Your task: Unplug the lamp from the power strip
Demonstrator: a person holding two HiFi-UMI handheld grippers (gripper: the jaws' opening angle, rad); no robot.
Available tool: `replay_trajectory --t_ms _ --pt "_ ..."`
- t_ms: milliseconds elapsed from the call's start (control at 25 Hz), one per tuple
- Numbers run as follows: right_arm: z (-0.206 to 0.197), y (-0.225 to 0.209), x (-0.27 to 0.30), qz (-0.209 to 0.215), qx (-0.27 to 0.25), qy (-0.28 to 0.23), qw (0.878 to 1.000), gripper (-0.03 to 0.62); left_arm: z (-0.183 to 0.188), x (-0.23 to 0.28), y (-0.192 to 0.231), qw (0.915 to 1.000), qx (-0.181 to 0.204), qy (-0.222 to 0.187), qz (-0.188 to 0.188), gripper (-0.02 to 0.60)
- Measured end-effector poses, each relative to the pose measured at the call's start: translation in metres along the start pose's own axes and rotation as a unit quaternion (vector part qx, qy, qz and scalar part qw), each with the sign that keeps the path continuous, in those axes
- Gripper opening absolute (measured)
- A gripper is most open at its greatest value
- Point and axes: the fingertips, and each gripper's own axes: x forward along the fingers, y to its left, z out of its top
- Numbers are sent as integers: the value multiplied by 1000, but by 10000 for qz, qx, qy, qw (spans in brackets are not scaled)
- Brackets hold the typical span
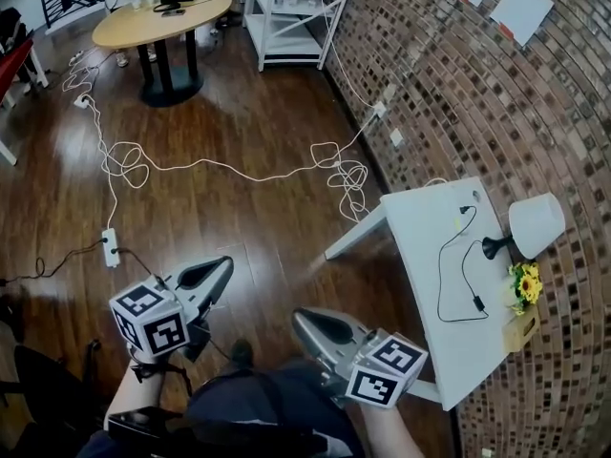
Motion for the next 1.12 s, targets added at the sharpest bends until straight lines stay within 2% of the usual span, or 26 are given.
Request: replay_trajectory --t_ms 240,560,760,840,1120 --pt "0 -24 2 -135 87 -8 9999 -12 -2 25 -4 9999 -95 84 -61 17" --pt "38 -93 -50 -309 251 -496 9980 -12 9 126 -64 9956 484 584 -547 17" --pt "61 -141 -94 -404 258 -682 9965 -12 10 188 -112 9933 480 681 -804 17" --pt "68 -158 -107 -411 263 -723 9962 -12 5 206 -126 9918 487 856 -808 17" --pt "78 -198 -138 -333 367 -909 9946 -12 -3 248 -138 9867 1042 1049 -683 17"
